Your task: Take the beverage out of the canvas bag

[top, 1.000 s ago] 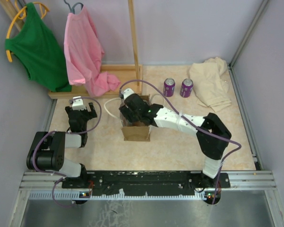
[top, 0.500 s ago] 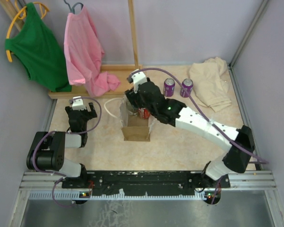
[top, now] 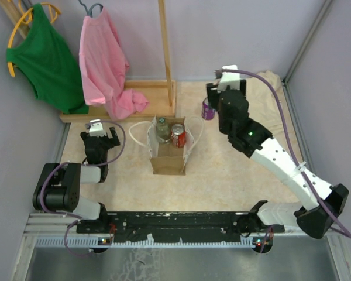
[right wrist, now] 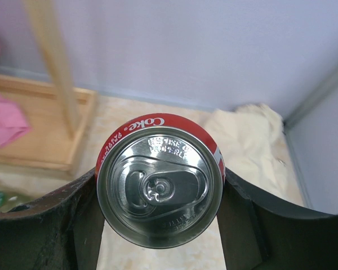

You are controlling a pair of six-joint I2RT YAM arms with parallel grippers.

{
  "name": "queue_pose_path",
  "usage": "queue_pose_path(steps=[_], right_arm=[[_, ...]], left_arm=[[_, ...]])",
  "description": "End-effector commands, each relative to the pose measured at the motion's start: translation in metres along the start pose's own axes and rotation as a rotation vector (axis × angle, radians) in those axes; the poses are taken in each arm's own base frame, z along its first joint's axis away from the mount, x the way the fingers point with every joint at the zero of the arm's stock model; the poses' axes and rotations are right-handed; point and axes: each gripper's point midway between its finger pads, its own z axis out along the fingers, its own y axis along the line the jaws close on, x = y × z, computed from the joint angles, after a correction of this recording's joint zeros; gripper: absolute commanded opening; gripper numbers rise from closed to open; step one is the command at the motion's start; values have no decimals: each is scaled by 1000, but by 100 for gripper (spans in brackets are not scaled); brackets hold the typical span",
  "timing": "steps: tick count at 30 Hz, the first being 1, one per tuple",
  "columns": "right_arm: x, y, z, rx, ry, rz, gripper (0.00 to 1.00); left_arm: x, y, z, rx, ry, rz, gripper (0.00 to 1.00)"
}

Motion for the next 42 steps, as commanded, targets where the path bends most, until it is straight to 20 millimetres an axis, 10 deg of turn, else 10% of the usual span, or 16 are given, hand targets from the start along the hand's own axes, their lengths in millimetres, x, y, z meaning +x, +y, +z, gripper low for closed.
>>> queue_pose_path(steps=[1, 17, 29, 42], right_arm=[[25, -56, 9, 156, 24, 130, 0], [169, -64, 58, 160, 264, 232, 0], [227, -57, 87, 108, 473, 288, 0], [245, -52, 91, 109, 541, 284, 0]], left_arm=[[-11, -5, 4, 18, -29, -18, 100], [-8, -6, 7, 17, -20, -14, 100], [-8, -6, 7, 17, -21, -14, 100], [-8, -6, 7, 19, -20, -14, 100]])
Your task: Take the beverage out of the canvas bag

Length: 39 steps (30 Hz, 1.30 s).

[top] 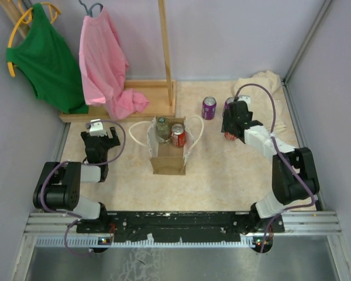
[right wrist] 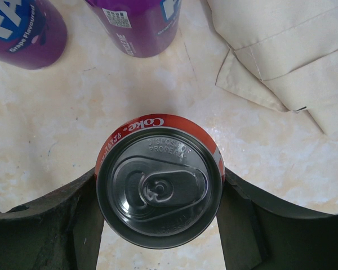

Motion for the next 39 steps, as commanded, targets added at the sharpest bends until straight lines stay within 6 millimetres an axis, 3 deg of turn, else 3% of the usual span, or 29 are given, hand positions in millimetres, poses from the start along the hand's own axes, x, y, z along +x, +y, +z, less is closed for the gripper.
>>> queue_pose_path(steps=[1, 4, 10, 14, 17, 24, 27, 33, 39], right_arm=[[-55, 11, -8, -30, -137, 69, 5], [-49, 10, -6, -20, -116, 65, 36], [-41, 8, -2, -9, -91, 57, 48], [-40, 10, 0, -12, -83, 55, 75], [-39, 9, 1, -9, -79, 53, 85], [-47, 10, -5, -21, -109, 56, 90], [-61, 10, -20, -38, -158, 67, 91], [-96, 6, -68, -36, -298, 70, 91], [-130, 6, -130, -55, -458, 71, 91]], left_arm=[[-10, -5, 5, 16, -27, -17, 100], [-11, -5, 5, 17, -28, -17, 100], [-11, -5, 5, 17, -28, -16, 100], [-11, -6, 5, 18, -30, -17, 100], [-11, -5, 5, 18, -29, -17, 100], [-14, -5, 3, 19, -39, -17, 100], [-17, -4, 0, 20, -48, -4, 100], [-26, -8, -13, 63, -77, 21, 100], [-18, -11, -17, 89, -40, 40, 100]])
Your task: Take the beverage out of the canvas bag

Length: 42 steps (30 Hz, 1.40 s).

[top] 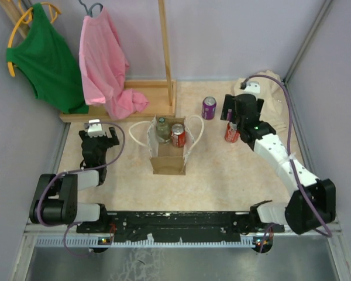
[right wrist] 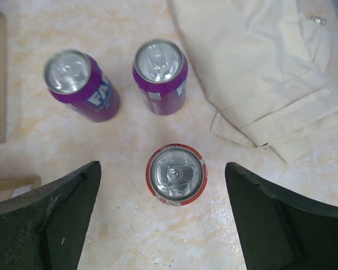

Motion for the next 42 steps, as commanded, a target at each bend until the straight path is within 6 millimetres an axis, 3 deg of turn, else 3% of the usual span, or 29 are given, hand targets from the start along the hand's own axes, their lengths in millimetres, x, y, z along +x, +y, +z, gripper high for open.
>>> queue_pose_path(steps=[1, 6, 14, 19, 24, 30, 36, 42], right_arm=[[-71, 7, -46, -18, -219, 24, 91], [-87, 23, -72, -72, -272, 10, 91], [-88, 59, -88, -123, -270, -79, 91], [-84, 94, -96, -171, -268, -143, 87], [-80, 146, -108, -281, -261, -224, 76], [-59, 199, -106, -454, -182, -293, 68], [-31, 222, -93, -529, -111, -354, 68], [5, 239, -75, -587, -40, -459, 78]], left_arm=[[11, -6, -5, 45, 35, 28, 100], [0, -15, -10, 96, -85, 12, 100], [15, -22, 1, 126, -63, 13, 100], [26, -25, 5, 140, -31, 25, 100], [26, -24, 6, 137, -31, 26, 100], [26, -24, 8, 135, -28, 27, 100], [26, -24, 8, 132, -28, 26, 100], [26, -24, 7, 133, -30, 26, 100]])
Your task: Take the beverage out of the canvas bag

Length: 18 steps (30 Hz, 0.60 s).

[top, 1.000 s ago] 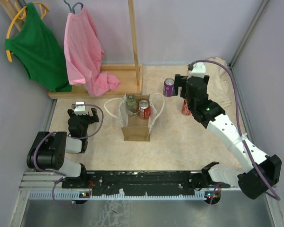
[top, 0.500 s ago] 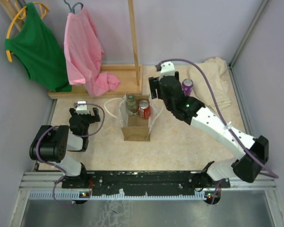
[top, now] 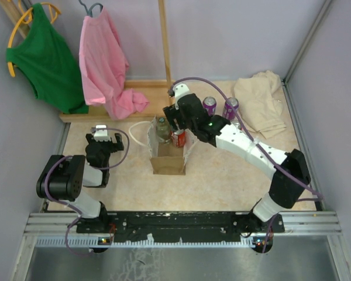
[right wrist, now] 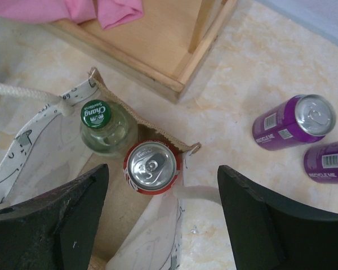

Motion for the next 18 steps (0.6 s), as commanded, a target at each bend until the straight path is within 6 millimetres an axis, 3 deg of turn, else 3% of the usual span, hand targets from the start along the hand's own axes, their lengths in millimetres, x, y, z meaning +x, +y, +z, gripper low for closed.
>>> queue_pose_path(steps=[1, 10, 18], right_arm=[[-5, 20, 12, -88, -5, -64, 79], [15, 40, 37, -160, 63, -93, 79], [33, 39, 51, -133, 120, -109, 79]], left_arm=[[-13, -4, 5, 16, -49, 1, 100], [-13, -4, 5, 16, -49, 1, 100], [-13, -4, 5, 16, -49, 0, 100]])
